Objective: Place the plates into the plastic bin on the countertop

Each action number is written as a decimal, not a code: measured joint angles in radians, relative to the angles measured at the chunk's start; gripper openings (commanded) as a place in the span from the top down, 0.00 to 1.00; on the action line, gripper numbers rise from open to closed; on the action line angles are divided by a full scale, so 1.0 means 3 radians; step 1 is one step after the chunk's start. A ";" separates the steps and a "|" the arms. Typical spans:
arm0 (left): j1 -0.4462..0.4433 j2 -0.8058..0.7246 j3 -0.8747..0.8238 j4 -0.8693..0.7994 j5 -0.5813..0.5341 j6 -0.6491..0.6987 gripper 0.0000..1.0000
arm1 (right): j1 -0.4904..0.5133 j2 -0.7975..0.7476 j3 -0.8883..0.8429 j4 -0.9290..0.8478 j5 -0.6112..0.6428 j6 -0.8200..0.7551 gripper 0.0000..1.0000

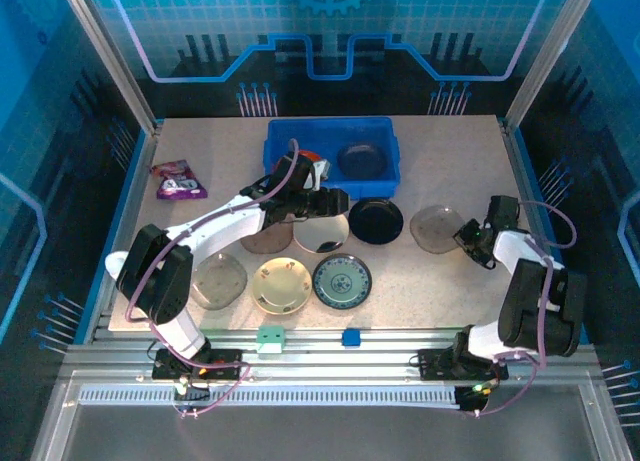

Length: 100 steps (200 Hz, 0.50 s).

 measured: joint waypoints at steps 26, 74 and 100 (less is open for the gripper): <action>0.0017 0.0000 0.0033 -0.0022 0.0000 0.0020 0.46 | 0.0001 -0.0460 -0.0003 -0.0123 0.0158 0.0008 1.00; 0.0037 0.0000 0.0083 -0.0042 -0.0001 0.0103 0.44 | 0.0276 -0.0952 0.0416 -0.0537 0.0216 -0.0183 1.00; 0.0045 -0.0001 0.0095 -0.0039 0.0006 0.0154 0.41 | 0.0621 -0.0837 0.0807 -0.0692 -0.0010 -0.0367 1.00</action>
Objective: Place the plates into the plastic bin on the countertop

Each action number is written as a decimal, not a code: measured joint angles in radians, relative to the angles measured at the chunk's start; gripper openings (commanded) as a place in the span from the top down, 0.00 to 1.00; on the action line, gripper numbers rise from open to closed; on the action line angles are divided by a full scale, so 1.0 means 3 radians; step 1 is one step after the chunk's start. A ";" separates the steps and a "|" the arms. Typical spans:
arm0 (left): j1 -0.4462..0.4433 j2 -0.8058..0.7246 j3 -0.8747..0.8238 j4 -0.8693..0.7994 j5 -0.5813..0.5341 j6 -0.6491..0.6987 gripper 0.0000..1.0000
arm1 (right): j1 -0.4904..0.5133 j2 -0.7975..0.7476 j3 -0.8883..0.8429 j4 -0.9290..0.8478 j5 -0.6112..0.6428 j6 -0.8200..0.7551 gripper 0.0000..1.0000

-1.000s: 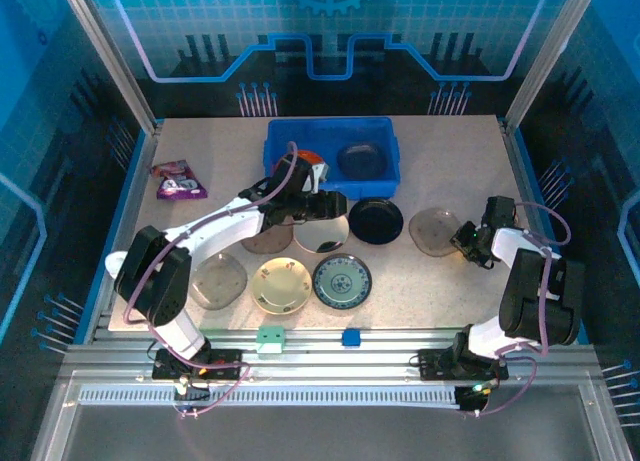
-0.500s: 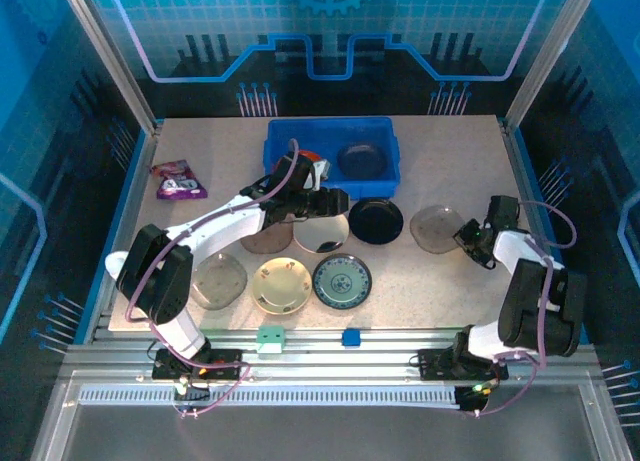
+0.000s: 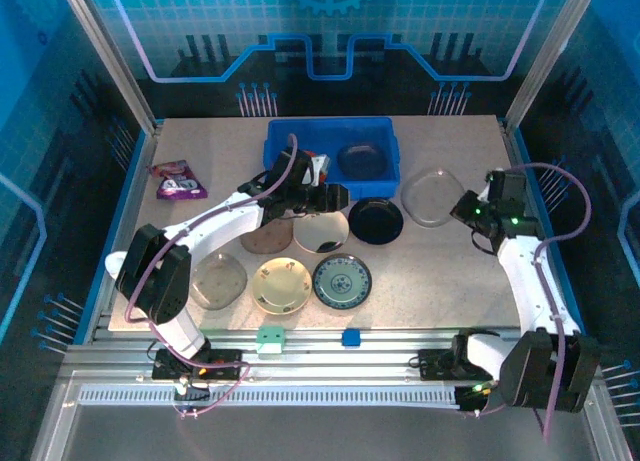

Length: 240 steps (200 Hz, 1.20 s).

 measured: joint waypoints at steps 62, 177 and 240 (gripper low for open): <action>0.0011 -0.0055 -0.0001 0.0024 0.0136 0.0051 0.40 | 0.0722 0.0596 0.0483 -0.0195 -0.0348 -0.0258 1.00; 0.0015 -0.0132 -0.0123 0.0066 0.0122 0.0130 0.94 | 0.1174 0.0933 0.0903 -0.0278 -0.0501 -0.0432 1.00; 0.0052 -0.0131 -0.0121 0.0028 -0.0005 0.0094 1.00 | 0.1165 0.1006 0.0931 -0.0277 -0.0418 -0.0379 0.53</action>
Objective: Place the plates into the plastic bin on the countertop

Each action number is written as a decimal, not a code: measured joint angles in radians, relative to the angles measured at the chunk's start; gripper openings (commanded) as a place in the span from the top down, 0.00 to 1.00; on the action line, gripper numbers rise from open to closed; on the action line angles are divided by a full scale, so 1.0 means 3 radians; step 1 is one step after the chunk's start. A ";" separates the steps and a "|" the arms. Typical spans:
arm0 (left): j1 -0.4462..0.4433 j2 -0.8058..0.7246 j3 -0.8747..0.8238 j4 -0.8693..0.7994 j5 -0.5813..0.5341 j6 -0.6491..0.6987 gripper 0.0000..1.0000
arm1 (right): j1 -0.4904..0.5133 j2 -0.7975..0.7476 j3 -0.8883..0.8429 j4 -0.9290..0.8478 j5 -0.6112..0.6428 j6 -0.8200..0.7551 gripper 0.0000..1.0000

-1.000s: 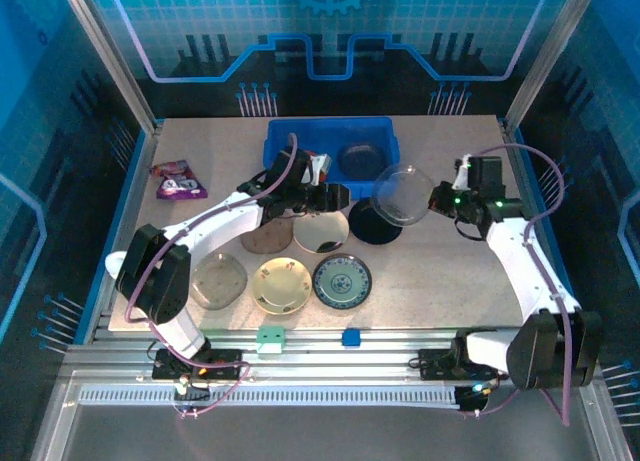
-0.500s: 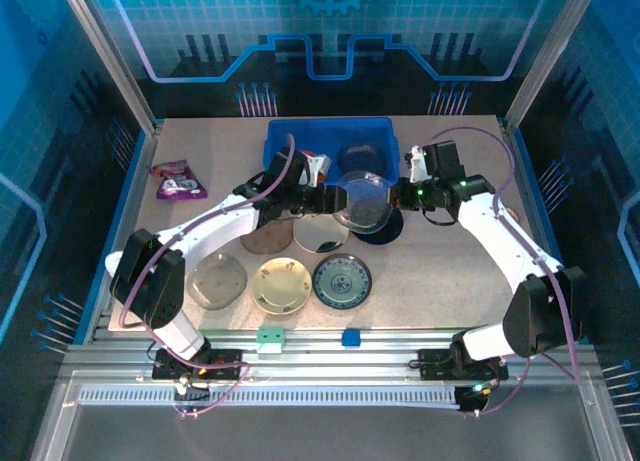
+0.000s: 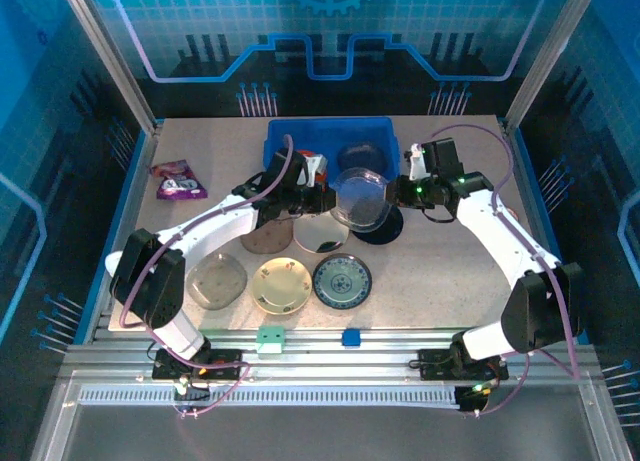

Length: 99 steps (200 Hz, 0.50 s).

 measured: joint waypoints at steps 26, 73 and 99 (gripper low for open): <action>0.0042 0.0014 0.0084 -0.0076 -0.0057 -0.0001 1.00 | -0.0104 -0.0117 -0.0037 0.0066 0.0074 0.0103 0.45; 0.0109 0.0174 0.0376 -0.0127 -0.0111 -0.0055 1.00 | -0.0486 -0.0656 -0.0272 0.0251 0.0117 0.0275 0.45; 0.0113 0.0343 0.0607 -0.0197 -0.0117 -0.0086 1.00 | -0.0600 -0.0685 -0.0355 0.0310 0.0086 0.0315 0.45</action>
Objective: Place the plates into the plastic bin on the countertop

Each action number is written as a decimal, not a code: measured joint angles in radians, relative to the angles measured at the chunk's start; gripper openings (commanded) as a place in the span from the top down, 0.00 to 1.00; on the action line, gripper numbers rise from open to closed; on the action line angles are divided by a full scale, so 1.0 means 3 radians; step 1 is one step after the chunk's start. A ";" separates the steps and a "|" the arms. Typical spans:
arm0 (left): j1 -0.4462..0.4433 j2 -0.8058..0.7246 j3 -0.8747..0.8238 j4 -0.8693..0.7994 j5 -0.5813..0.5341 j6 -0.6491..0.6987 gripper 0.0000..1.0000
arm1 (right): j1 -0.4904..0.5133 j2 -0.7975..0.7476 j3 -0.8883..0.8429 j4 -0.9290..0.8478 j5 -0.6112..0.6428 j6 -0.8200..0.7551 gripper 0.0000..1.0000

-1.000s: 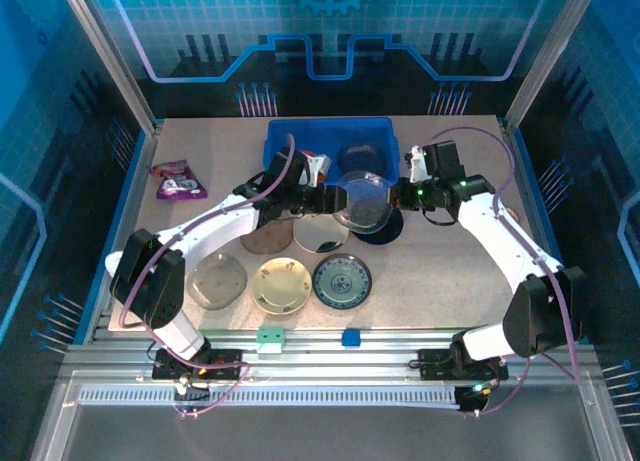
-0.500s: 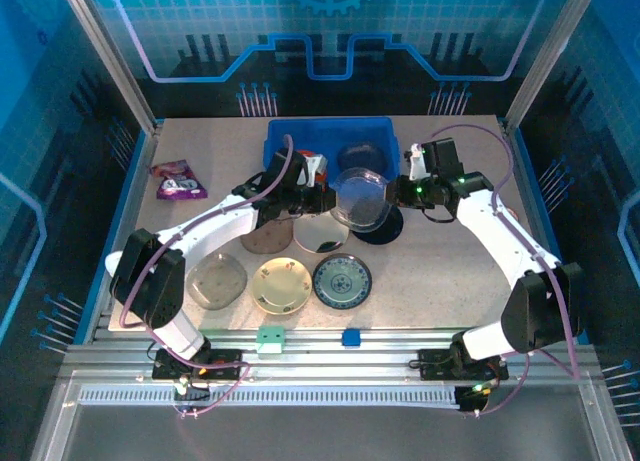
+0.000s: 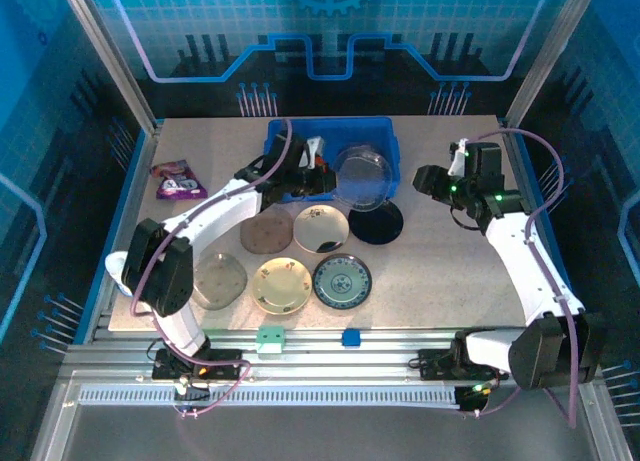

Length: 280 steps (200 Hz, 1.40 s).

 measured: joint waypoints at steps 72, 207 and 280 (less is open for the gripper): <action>0.0098 0.0418 0.0750 -0.0313 -0.0043 -0.0008 1.00 | -0.0242 -0.0042 -0.0337 0.0095 -0.0121 0.0079 0.45; 0.0329 0.1593 0.2078 -0.0548 -0.0130 -0.0507 1.00 | -0.0492 -0.0023 -0.0398 0.0215 -0.0369 0.0181 0.45; 0.0342 0.2116 0.2425 -0.0636 -0.0242 -0.0768 1.00 | -0.0492 0.0023 -0.0399 0.0259 -0.0407 0.0249 0.45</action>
